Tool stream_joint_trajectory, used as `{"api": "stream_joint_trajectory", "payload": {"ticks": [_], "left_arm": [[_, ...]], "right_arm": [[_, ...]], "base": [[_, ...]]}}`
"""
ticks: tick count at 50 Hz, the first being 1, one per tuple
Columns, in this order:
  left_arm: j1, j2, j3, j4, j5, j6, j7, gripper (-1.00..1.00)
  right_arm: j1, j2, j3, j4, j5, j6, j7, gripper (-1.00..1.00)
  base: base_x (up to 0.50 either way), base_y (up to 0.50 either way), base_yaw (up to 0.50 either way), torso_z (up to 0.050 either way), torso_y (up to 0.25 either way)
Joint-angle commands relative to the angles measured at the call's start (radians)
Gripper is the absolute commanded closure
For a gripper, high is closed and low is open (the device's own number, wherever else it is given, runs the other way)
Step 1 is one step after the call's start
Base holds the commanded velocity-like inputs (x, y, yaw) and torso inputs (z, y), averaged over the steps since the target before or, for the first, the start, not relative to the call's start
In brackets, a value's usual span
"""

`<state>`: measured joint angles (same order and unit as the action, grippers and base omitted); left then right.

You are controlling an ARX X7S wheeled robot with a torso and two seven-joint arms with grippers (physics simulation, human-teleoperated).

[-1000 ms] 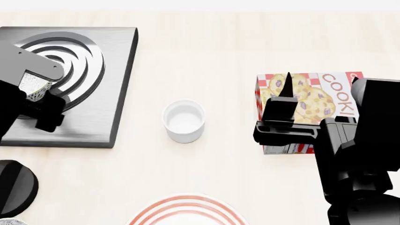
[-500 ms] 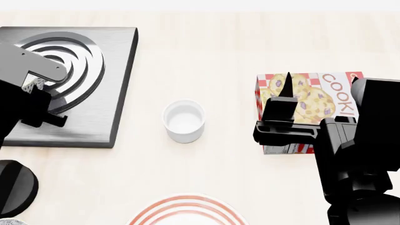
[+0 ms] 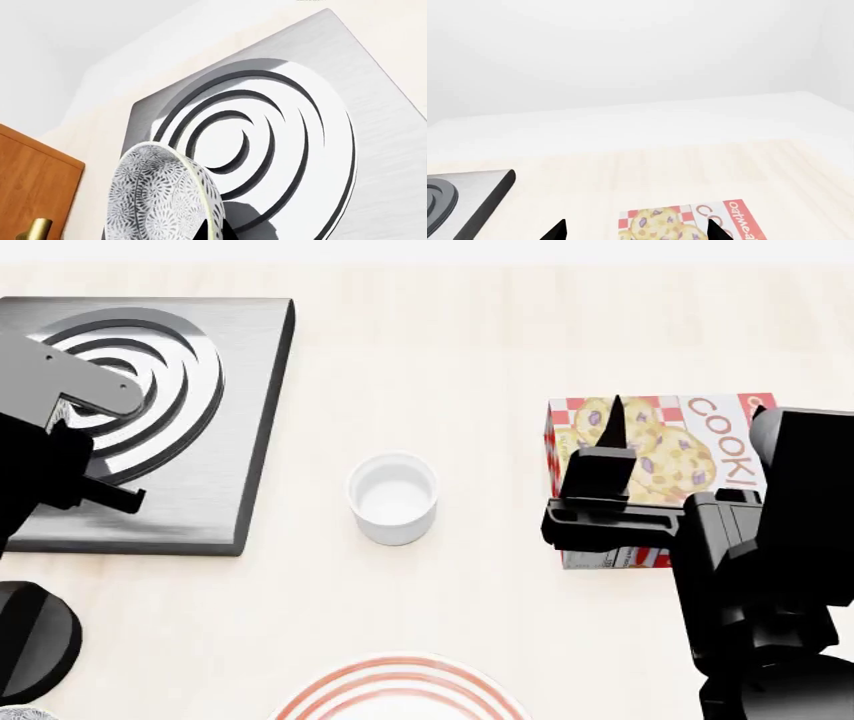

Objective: Pick the akita bowl on the stove and place it on the plate.

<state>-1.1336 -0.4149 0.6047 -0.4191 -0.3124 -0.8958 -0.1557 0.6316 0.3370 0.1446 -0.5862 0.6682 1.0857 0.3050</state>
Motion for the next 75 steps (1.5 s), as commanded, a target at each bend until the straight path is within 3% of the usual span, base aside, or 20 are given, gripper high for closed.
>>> {"api": "stream_joint_trajectory", "payload": {"ticks": [1, 16, 26, 42, 63, 75], "left_arm": [[-0.004, 0.008, -0.026, -0.009, 0.005, 0.002, -0.022, 1.00], [-0.058, 0.109, -0.304, 0.050, -0.144, 0.028, -0.154, 1.00], [-0.078, 0.137, -0.323, 0.172, -0.191, 0.010, -0.155, 1.00], [-0.123, 0.062, -0.126, 0.480, -0.193, -0.099, -0.052, 1.00], [-0.234, -0.127, 0.221, 0.954, -0.137, -0.162, 0.125, 1.00], [-0.280, -0.181, 0.284, 1.093, -0.149, -0.197, 0.178, 1.00]], "right_arm": [[0.000, 0.002, -0.001, -0.002, 0.006, 0.000, 0.006, -1.00], [-0.002, 0.010, -0.013, 0.003, 0.002, -0.014, 0.006, -1.00], [0.002, 0.012, -0.011, -0.003, 0.013, -0.005, 0.014, -1.00], [0.001, 0.014, -0.013, 0.003, 0.018, -0.013, 0.019, -1.00], [-0.002, 0.018, -0.013, 0.001, 0.028, -0.017, 0.027, -1.00], [0.003, 0.018, -0.011, 0.003, 0.038, -0.014, 0.034, -1.00]], "base": [[0.00, 0.00, 0.00, 0.000, 0.000], [0.00, 0.00, 0.00, 0.000, 0.000], [0.00, 0.00, 0.00, 0.000, 0.000], [0.00, 0.00, 0.00, 0.000, 0.000], [0.00, 0.00, 0.00, 0.000, 0.001], [0.00, 0.00, 0.00, 0.000, 0.000]]}}
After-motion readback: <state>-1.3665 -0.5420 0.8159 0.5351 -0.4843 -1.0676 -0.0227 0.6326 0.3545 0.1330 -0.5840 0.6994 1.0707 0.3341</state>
